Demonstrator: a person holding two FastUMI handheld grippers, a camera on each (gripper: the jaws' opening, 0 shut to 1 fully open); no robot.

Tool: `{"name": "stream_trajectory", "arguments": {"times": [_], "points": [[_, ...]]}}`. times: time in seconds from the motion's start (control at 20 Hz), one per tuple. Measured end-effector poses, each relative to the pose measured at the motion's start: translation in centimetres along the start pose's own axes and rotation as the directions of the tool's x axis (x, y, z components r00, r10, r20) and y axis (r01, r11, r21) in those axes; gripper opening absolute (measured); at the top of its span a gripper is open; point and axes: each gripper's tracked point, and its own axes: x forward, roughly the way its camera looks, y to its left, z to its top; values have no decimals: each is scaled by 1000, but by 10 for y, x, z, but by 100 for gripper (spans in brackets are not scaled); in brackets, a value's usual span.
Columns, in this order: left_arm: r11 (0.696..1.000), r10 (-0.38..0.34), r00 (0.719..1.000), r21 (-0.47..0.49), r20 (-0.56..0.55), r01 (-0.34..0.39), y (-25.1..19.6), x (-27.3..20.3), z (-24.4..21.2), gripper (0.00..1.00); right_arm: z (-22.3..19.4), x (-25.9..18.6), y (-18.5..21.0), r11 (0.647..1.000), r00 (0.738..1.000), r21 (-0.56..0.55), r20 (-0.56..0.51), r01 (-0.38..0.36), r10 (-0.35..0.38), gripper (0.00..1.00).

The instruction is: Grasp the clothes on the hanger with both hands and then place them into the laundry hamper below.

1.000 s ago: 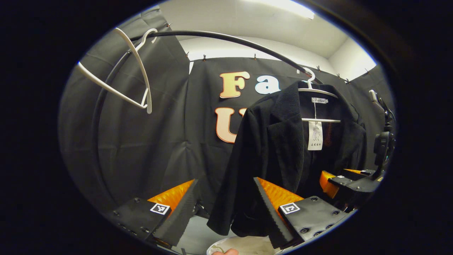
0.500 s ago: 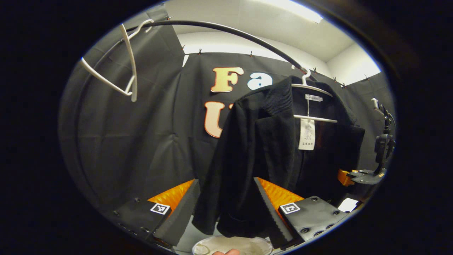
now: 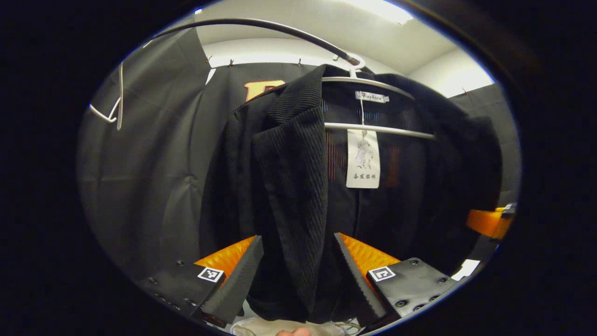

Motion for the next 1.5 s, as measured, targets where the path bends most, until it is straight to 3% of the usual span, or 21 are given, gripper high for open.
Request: {"name": "stream_trajectory", "arguments": {"times": [0.05,0.1,0.2,0.25,0.4,0.5,0.65,0.7,0.75,0.8,0.95,1.05,1.25,1.35,1.4,1.5], "points": [[999,29,1000,20,7,-29,2,6,-2,93,2,-3,-2,1000,1000,-6,5,-2,2,5],[998,50,999,37,12,-50,3,13,-4,100,4,-4,-3,1000,1000,-13,10,-5,5,5],[994,81,997,72,-3,-80,7,19,-11,100,5,-5,-4,1000,1000,-28,14,-12,12,5],[993,90,996,84,-21,-88,8,23,-16,93,5,-5,-3,999,1000,-28,14,-17,18,5],[993,98,994,77,-56,-94,14,29,-22,44,7,-5,-2,999,999,-20,18,-33,33,5],[997,49,997,54,-55,-46,17,25,-15,11,10,-4,-9,999,999,-29,26,-22,23,5],[987,138,990,83,-11,-136,56,7,13,11,39,-4,-36,999,995,-25,93,44,-42,2],[980,172,985,97,21,-173,73,1,33,11,56,-4,-46,997,989,-19,132,68,-65,8],[973,199,978,111,58,-204,86,-2,53,11,77,-4,-60,996,982,-19,169,93,-88,0],[965,224,970,121,96,-234,100,-4,73,8,94,0,-71,993,975,-24,194,116,-109,0],[942,289,931,108,223,-318,131,-2,134,11,147,8,-94,989,951,3,273,148,-143,0],[915,324,884,127,338,-384,150,-7,172,11,175,18,-113,984,937,1,304,181,-172,0],[869,331,819,187,468,-458,168,-5,213,7,200,65,-128,983,942,-21,288,185,-171,0],[866,331,807,182,489,-466,172,1,225,14,203,89,-132,984,948,-22,274,176,-164,0],[864,334,800,178,499,-472,173,4,232,11,205,100,-130,987,951,-13,270,163,-153,0],[844,343,782,194,520,-500,177,8,238,14,205,119,-131,988,955,-8,255,156,-149,0]]}}
